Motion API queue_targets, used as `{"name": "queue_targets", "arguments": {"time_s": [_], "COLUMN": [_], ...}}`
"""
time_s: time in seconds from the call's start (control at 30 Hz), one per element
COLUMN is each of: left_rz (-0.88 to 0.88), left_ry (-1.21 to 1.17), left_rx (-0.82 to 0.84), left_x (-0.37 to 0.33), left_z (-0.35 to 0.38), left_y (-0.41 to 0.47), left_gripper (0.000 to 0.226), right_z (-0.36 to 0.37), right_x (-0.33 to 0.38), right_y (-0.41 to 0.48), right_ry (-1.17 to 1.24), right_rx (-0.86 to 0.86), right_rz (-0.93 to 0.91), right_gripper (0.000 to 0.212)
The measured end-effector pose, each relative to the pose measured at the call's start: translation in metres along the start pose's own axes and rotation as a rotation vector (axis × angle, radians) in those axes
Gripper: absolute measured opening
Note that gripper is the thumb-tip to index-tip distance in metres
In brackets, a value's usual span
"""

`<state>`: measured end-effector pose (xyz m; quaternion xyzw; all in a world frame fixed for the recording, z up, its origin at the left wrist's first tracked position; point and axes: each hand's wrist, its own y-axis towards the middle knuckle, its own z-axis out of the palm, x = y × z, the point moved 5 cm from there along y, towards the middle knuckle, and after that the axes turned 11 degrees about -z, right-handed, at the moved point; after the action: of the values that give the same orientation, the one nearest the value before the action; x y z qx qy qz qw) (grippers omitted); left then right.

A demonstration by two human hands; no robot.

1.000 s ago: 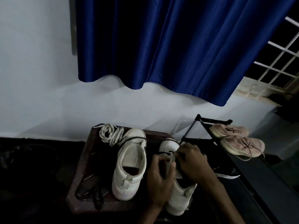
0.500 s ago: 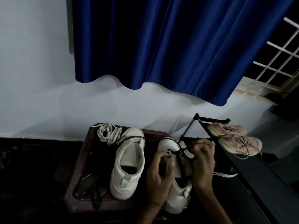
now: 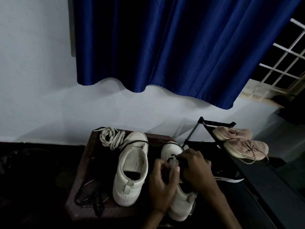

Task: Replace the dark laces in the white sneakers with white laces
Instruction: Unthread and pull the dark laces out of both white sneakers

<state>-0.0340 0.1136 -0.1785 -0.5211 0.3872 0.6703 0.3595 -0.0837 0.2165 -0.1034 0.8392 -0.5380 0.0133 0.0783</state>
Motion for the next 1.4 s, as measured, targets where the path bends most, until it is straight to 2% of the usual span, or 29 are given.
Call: {"name": "queue_targets", "arguments": {"time_s": [0.13,0.23,0.3,0.33,0.43,0.53,0.6,0.67,0.8,0.87,0.93,1.03,1.13,1.17,1.27,1.33,1.4], "left_rz": [-0.004,0.016,0.032,0.039,0.049,0.056,0.050,0.048,0.045,0.040,0.035,0.032,0.057,0.072,0.077,0.063,0.058], "left_ry": [0.006,0.001,0.005,0.009,0.021,0.048,0.049,0.046,0.021,0.029,0.031,0.016,0.039,0.050,0.047,0.027,0.022], "left_rx": [-0.002,0.009,0.013,0.009,-0.011,-0.016,-0.026,-0.027,0.002,-0.007,-0.006,-0.004,0.002,0.008,0.020,0.027,0.033], "left_x": [0.002,0.002,0.001,0.000,0.000,0.000,0.001,0.002,0.002,0.003,0.002,0.000,-0.002,-0.003,-0.004,-0.003,-0.003], "left_z": [0.000,0.000,0.000,0.000,-0.001,0.000,0.000,-0.001,-0.001,-0.002,-0.001,-0.001,-0.002,-0.002,-0.001,0.000,0.000], "left_y": [0.002,0.001,0.001,0.001,0.001,0.000,0.001,0.001,0.002,0.002,0.002,0.002,0.001,0.000,0.000,0.001,0.000], "left_gripper": [0.028,0.028,0.029,0.029,0.025,0.024,0.023,0.023,0.023,0.023,0.023,0.020,0.019,0.019,0.021,0.022,0.018], "right_z": [0.005,0.018,0.021,0.020,0.003,-0.003,-0.008,-0.012,-0.011,-0.001,0.006,0.009,0.009,0.007,-0.002,-0.005,-0.004], "right_x": [-0.004,-0.005,-0.010,-0.011,-0.011,-0.018,-0.017,-0.012,-0.002,0.004,0.006,0.003,0.000,-0.002,-0.010,-0.012,-0.011], "right_y": [0.000,0.002,0.003,0.002,-0.008,-0.022,-0.027,-0.022,-0.008,-0.003,-0.002,0.000,-0.001,-0.004,-0.017,-0.022,-0.026], "right_ry": [0.085,0.027,0.080,0.200,0.519,0.764,0.776,0.614,0.116,-0.043,-0.120,-0.086,0.093,0.183,0.567,0.856,0.962], "right_rx": [-0.106,-0.037,-0.048,-0.100,-0.479,-0.739,-0.825,-0.729,-0.400,-0.172,-0.038,-0.036,-0.214,-0.318,-0.646,-0.764,-0.803], "right_rz": [0.031,0.034,0.035,0.010,-0.128,-0.048,-0.007,-0.024,0.004,0.008,0.022,0.037,-0.008,-0.045,-0.143,-0.118,-0.062], "right_gripper": [0.022,0.046,0.040,0.036,0.023,0.024,0.022,0.020,0.007,0.017,0.025,0.027,0.016,0.010,0.013,0.016,0.016]}}
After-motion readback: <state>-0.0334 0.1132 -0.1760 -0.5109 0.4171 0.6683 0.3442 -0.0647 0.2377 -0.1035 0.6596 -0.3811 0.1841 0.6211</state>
